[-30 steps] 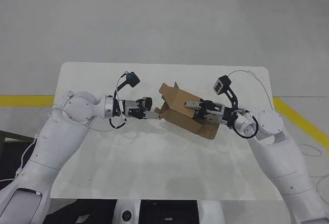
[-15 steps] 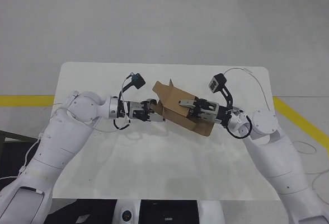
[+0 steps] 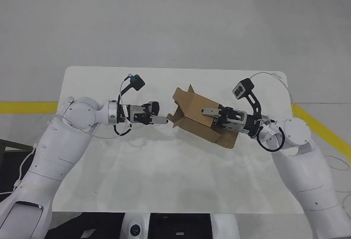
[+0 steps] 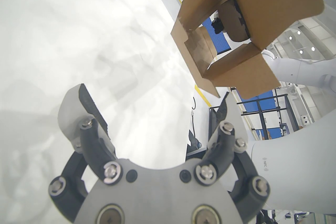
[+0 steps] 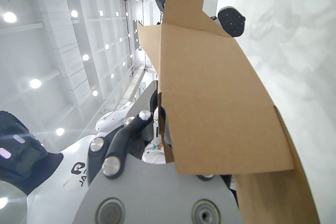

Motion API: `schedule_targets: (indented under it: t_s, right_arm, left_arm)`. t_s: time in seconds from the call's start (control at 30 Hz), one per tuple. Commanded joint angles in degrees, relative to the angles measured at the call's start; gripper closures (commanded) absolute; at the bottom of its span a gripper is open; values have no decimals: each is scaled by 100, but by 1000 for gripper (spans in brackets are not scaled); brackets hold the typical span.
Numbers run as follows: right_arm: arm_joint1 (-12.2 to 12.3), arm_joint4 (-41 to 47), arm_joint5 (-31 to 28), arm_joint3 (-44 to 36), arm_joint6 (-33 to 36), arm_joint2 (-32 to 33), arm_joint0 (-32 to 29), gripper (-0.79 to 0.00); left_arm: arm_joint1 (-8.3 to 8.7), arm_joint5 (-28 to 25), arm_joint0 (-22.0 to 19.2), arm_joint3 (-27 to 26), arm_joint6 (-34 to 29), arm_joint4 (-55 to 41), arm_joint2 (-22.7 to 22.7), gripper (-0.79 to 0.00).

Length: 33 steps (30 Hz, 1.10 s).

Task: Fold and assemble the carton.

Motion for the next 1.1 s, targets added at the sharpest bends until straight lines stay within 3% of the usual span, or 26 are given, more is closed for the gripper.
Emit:
schedule_targets:
  t_s: [0.0, 1.07]
  right_arm:
    - [10, 39, -7, -29, 18, 59, -34, 0]
    - [-124, 66, -41, -286, 95, -687, 41, 0]
  left_arm:
    - [17, 15, 49, -20, 2, 8, -38, -785]
    - [-65, -14, -132, 74, 58, -34, 304, -785]
